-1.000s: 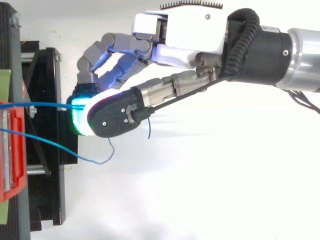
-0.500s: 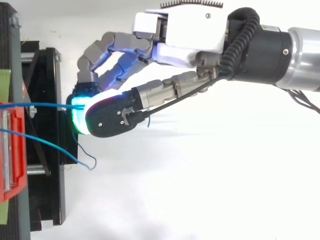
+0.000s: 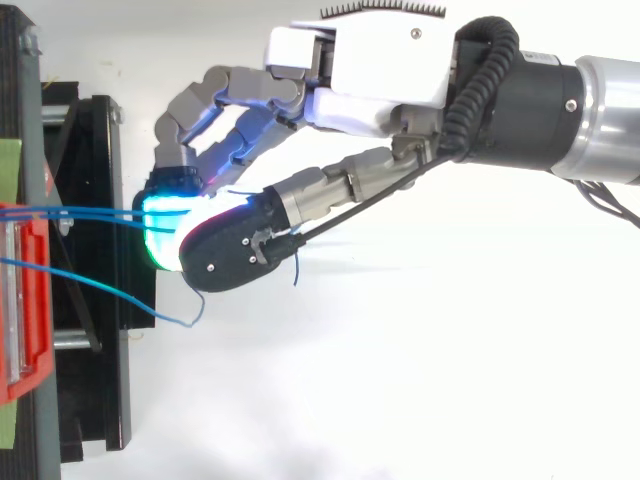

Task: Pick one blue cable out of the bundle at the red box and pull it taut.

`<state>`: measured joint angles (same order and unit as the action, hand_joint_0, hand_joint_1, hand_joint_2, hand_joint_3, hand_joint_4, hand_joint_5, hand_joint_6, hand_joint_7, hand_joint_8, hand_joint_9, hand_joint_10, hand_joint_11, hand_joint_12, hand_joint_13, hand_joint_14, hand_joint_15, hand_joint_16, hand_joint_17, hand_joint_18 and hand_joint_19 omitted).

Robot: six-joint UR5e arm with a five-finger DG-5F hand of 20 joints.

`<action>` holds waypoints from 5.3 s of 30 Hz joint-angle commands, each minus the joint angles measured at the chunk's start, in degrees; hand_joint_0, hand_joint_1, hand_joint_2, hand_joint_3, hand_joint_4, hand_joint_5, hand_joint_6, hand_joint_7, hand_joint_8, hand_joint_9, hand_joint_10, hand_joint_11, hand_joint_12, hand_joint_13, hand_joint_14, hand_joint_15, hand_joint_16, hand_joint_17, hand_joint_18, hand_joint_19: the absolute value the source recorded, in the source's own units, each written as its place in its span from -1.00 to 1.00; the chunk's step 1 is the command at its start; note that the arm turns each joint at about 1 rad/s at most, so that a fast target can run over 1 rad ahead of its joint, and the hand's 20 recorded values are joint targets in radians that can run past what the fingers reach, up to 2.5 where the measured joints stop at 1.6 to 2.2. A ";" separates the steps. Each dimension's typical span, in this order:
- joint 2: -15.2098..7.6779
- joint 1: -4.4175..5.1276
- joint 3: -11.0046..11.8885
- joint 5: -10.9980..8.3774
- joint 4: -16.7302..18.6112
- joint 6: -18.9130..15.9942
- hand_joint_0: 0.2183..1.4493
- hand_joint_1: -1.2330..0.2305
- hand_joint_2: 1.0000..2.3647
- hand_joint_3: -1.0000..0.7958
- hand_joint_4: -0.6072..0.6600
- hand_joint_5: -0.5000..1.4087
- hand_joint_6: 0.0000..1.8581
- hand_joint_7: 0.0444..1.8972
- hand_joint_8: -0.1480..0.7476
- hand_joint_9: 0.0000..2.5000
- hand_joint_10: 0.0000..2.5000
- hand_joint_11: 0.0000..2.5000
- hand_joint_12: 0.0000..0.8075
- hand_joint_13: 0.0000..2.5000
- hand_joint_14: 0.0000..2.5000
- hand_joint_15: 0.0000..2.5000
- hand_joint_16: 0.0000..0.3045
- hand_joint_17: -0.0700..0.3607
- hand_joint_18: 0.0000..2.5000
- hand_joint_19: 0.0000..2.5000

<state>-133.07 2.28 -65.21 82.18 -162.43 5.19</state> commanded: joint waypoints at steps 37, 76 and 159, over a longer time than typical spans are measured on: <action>0.00 -0.08 0.00 -0.09 -0.17 0.00 -0.37 -0.31 -0.99 -0.32 0.06 -0.64 -0.03 -0.04 0.10 -0.33 -0.99 -0.54 -0.07 -0.45 -0.99 -0.63 -0.68 -0.16 -0.55 -0.60; 0.00 -0.08 0.00 0.00 -0.17 0.00 -0.41 -0.24 -0.98 -0.13 0.13 -0.64 -0.03 -0.11 0.18 -0.30 -0.99 -0.52 0.01 -0.42 -0.99 -0.62 -0.63 -0.09 -0.50 -0.59; 1.93 -1.48 -0.44 -0.18 -2.37 6.15 -0.33 -0.40 -0.97 0.04 0.15 -0.63 -0.03 0.04 0.19 -0.09 -1.00 -0.03 0.00 -0.41 -0.99 -0.63 -0.65 -0.12 -0.50 -0.61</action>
<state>-131.14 0.81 -64.95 81.92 -165.06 11.27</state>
